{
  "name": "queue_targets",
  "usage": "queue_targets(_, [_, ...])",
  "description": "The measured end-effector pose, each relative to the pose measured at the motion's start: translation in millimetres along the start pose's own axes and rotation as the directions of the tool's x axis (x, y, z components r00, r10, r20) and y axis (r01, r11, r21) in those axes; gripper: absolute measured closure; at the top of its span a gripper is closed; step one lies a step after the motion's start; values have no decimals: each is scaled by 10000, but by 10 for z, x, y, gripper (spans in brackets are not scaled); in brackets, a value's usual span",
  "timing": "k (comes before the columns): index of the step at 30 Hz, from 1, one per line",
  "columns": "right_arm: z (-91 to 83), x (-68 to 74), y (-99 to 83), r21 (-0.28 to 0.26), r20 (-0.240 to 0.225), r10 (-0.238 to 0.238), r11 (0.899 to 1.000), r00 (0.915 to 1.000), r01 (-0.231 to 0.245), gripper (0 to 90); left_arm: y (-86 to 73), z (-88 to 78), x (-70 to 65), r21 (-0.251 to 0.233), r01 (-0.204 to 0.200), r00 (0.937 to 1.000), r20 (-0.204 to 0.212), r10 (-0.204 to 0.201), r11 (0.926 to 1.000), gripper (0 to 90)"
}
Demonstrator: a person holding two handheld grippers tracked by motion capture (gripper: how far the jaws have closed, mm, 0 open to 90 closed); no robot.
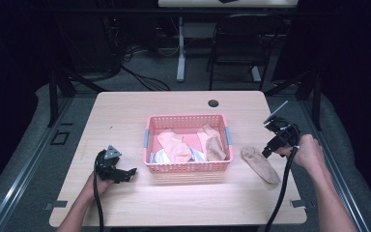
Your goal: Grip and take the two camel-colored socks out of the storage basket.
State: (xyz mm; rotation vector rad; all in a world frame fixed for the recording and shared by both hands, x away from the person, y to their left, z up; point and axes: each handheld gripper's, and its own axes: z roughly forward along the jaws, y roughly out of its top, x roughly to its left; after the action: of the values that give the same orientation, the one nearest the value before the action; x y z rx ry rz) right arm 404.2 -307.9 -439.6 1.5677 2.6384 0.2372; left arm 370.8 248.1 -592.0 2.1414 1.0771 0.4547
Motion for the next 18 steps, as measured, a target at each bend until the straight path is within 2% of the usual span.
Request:
queue_targets(5, [-168,-1,-15,-180,134,103,9998,9999,-101,155,0,0,0,0,-1,10000,0,1,10000,0])
queue_targets(13, [-349,12,33,-164,327,4,9999,9995,1,135,0,0,0,-3,2,10000,-1,-2,10000,0])
queue_targets(14, [-361,28,41,-211,356,121,9997,9993,-114,130,0,0,0,2,-4,10000,1,4,10000,0])
queue_targets(18, [-395,63,97,-190,456,-73,9998,9989,82,121,0,0,0,-2,0,10000,-2,0,10000,0])
